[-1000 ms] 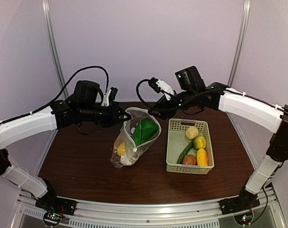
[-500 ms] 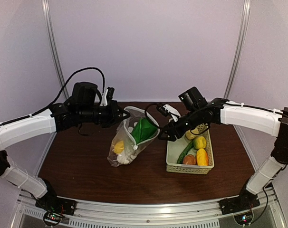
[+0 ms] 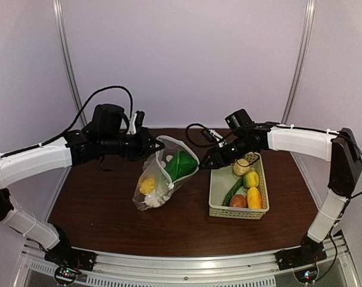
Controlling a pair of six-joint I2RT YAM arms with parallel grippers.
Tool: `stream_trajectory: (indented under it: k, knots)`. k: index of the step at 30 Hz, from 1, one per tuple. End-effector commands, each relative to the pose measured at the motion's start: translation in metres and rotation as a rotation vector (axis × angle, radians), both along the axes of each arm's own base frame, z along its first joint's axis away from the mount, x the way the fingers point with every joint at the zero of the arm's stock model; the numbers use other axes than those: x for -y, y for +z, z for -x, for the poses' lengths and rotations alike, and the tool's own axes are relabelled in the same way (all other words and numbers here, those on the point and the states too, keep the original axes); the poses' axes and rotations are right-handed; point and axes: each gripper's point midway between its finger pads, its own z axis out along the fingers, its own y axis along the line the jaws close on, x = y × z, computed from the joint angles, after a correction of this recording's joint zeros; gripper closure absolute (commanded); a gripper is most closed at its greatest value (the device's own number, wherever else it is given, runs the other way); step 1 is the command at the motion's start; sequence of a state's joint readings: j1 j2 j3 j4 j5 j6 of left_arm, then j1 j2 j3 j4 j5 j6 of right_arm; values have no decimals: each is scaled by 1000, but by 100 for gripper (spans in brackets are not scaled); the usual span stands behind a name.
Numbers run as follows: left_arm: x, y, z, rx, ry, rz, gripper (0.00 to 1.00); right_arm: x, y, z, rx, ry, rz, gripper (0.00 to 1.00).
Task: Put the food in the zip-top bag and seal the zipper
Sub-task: Adjust the zipper food storage bag at the center of the board.
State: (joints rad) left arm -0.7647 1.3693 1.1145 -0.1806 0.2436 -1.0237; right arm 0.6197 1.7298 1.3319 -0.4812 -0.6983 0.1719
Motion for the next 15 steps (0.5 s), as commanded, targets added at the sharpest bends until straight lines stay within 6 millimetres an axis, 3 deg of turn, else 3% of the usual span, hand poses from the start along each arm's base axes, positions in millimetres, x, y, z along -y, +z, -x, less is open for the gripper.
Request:
stream_trajectory:
  k: [1,6,11,15]
  knots:
    - [5,10,-8,45,-3,33,100,-6,10,-12,-28,-21,-55,56]
    - [7,7,-7,35,-16,33,100,-15,12,-15,-54,-17,-91,58]
    - [8,4,-7,30,-19,27,100,-19,9,-19,-74,-17,-93,82]
    - [9,-3,-7,21,-28,18,100,-22,12,-23,-69,-20,-105,92]
